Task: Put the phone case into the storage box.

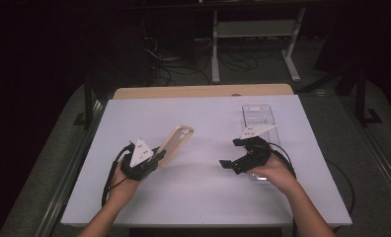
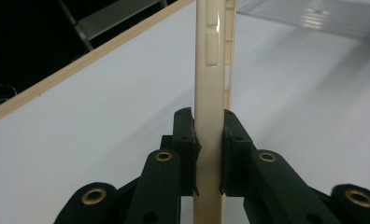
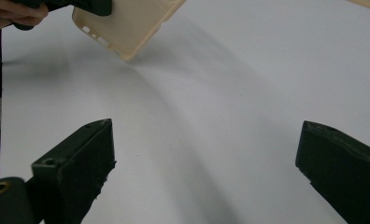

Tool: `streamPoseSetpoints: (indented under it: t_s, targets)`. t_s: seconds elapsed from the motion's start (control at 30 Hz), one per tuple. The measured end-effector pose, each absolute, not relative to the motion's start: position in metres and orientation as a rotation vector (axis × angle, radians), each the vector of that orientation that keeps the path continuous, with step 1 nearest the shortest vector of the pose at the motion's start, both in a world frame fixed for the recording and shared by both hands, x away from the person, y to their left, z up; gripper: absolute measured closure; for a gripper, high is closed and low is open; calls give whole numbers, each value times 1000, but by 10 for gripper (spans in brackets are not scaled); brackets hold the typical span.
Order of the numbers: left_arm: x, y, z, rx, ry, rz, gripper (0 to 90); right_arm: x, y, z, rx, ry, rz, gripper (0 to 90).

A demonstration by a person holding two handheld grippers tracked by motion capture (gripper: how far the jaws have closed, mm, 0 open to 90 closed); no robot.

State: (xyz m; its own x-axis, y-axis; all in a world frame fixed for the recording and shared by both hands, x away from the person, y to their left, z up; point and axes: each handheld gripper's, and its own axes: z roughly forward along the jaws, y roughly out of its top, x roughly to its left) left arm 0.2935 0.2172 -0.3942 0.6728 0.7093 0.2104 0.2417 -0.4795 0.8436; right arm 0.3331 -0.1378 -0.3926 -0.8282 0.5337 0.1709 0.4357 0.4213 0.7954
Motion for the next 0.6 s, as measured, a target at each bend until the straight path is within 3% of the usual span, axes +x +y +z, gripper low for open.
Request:
streamPoseSetpoints:
  t_s: [0.6]
  targets:
    - [295,208,-394,1992,782,692,790,334,-125,-381,920,2578,1365,0]
